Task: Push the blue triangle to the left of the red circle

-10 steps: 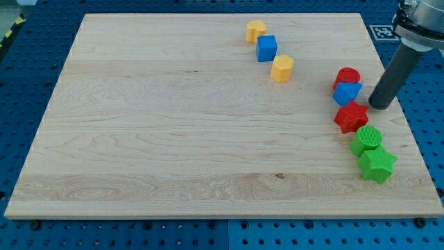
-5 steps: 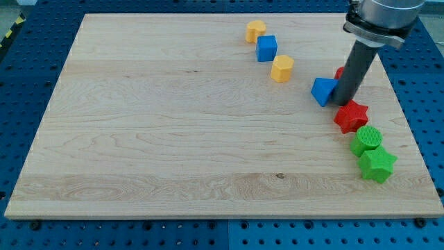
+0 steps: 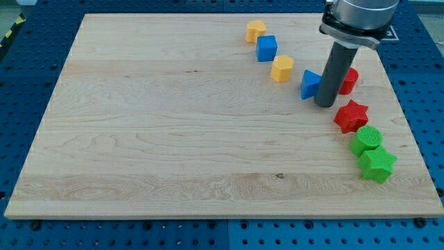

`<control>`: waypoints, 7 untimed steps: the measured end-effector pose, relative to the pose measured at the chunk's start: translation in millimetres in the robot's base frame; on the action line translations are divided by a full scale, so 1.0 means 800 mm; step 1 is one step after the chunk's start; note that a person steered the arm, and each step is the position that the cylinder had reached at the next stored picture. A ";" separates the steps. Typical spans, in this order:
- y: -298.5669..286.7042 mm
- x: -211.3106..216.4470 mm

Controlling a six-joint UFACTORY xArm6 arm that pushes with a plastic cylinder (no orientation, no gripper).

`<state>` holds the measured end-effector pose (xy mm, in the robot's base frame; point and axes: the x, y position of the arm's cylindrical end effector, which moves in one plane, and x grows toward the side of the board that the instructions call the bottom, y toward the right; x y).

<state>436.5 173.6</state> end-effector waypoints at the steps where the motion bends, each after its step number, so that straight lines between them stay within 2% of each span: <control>1: 0.020 -0.002; 5: 0.105 -0.016; 7: 0.092 -0.117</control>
